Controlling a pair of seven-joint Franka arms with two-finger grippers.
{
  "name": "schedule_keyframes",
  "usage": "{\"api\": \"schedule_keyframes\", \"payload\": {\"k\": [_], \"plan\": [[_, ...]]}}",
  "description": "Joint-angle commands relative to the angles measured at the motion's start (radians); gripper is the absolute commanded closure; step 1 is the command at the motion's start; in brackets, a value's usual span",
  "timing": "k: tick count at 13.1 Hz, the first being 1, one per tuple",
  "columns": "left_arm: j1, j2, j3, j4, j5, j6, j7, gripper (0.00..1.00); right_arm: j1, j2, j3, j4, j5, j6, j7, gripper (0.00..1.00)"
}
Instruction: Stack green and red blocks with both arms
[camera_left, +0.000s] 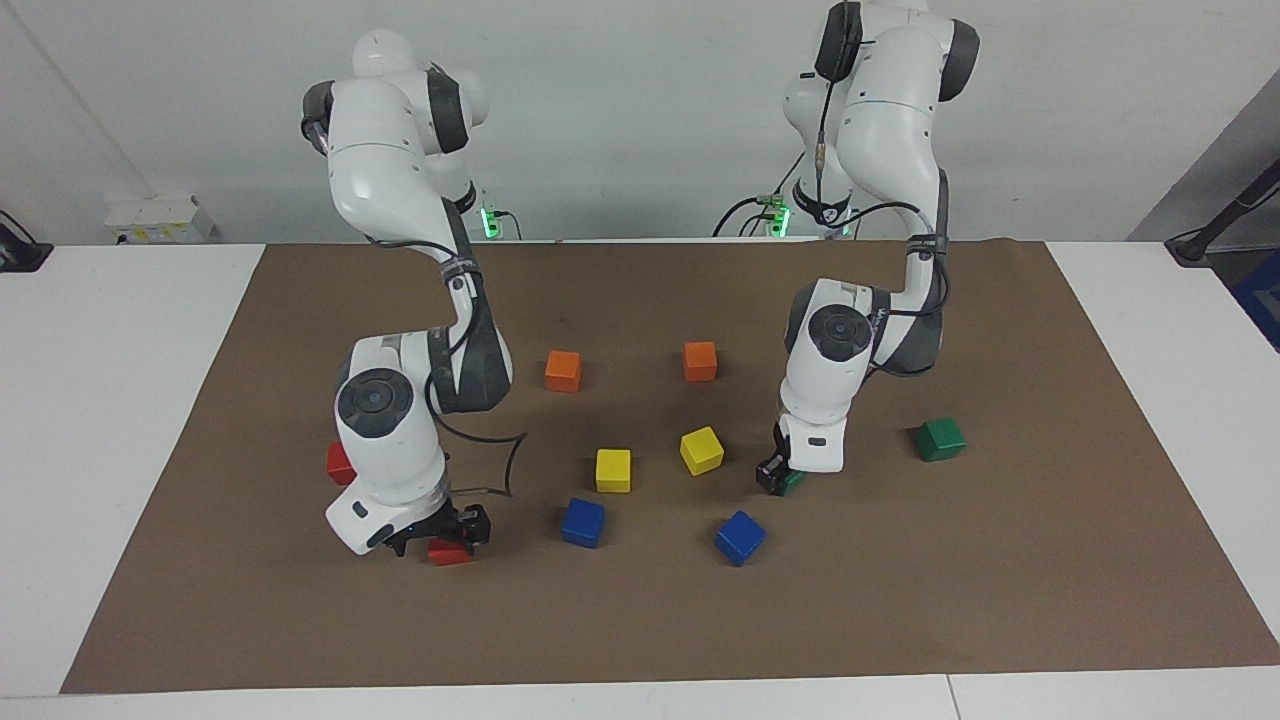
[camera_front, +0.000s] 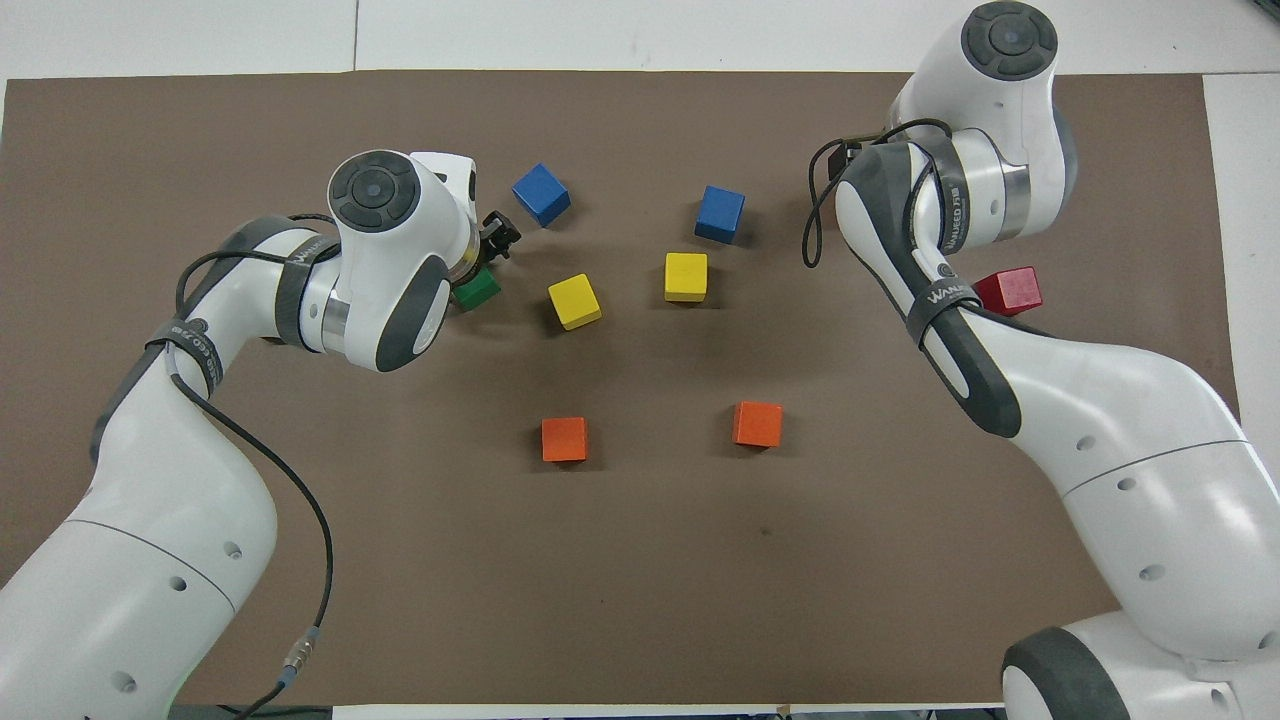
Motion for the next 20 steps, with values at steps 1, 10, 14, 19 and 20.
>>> {"api": "schedule_keyframes", "payload": {"k": [1,10,14,19,20], "plan": [[-0.015,-0.034,0.015,0.013,0.031,-0.090,0.033,1.00,-0.006,0.005,0.010,-0.017,0.008,0.019,0.008,0.00],[0.284,-0.223,0.015,0.001,-0.034,-0.382,1.036,1.00,-0.002,-0.023,0.013,-0.115,0.014,0.076,0.005,0.48],[0.346,-0.247,0.014,-0.123,-0.035,-0.259,1.067,1.00,0.004,-0.024,0.013,-0.114,0.014,0.064,0.006,1.00],[0.366,-0.235,0.012,-0.140,-0.037,-0.219,1.084,1.00,-0.054,-0.125,0.013,-0.134,0.014,-0.086,-0.171,1.00],[0.366,-0.235,0.012,-0.140,-0.038,-0.219,1.084,1.00,-0.069,-0.183,0.012,-0.184,0.014,-0.120,-0.205,1.00]]}}
